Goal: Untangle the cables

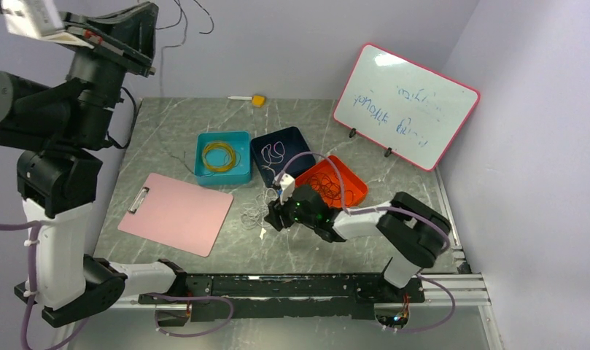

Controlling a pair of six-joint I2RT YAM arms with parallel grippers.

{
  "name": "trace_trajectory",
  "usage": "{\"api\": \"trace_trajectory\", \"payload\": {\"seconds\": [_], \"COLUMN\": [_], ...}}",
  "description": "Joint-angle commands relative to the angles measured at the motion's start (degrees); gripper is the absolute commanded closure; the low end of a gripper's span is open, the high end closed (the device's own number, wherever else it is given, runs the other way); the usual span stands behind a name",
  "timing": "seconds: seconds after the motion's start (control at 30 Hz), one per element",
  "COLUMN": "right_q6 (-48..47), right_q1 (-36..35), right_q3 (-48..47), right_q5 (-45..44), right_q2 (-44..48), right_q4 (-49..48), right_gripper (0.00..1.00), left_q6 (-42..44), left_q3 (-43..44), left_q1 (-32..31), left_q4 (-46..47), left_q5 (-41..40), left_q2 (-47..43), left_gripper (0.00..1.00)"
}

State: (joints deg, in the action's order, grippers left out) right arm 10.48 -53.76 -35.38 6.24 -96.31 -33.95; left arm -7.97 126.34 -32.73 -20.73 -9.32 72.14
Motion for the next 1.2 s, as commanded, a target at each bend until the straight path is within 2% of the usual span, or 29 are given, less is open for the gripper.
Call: {"api": "trace_trajectory", "payload": {"seconds": [0.0, 0.3, 0.43, 0.7, 1.17], "right_q6": [1.6, 0.4, 0.5, 1.5, 1.9], "right_q1": [-0.1, -0.1, -0.2, -0.2, -0.2], "right_q3": [3.4, 5.3, 4.3, 4.8, 5.5], "right_q5": [-2.9, -4.7, -6.4, -8.6, -9.7], "right_q2": [8.1, 26.6, 30.2, 32.9, 32.8], "right_q4": [4.4, 19.3, 22.4, 23.7, 23.8], "right_gripper": [0.45, 0.45, 0.44, 0.44, 0.44], "left_q6": [2.7, 3.5, 0.4, -5.4, -8.9], "left_q3": [-4.8, -14.5, -18.5, -27.9, -43.6], "left_q1": [-0.3, 0.3, 6.2, 15.9, 21.1], "left_q4": [0.7, 1.3, 2.2, 6.9, 11.9], "left_q5": [-4.3, -7.6, -2.6, 7.2, 11.8], "left_q2": [0.3, 1.2, 2.2, 3.0, 2.4], "left_gripper": [0.93, 0.93, 0.93, 0.93, 0.93]}}
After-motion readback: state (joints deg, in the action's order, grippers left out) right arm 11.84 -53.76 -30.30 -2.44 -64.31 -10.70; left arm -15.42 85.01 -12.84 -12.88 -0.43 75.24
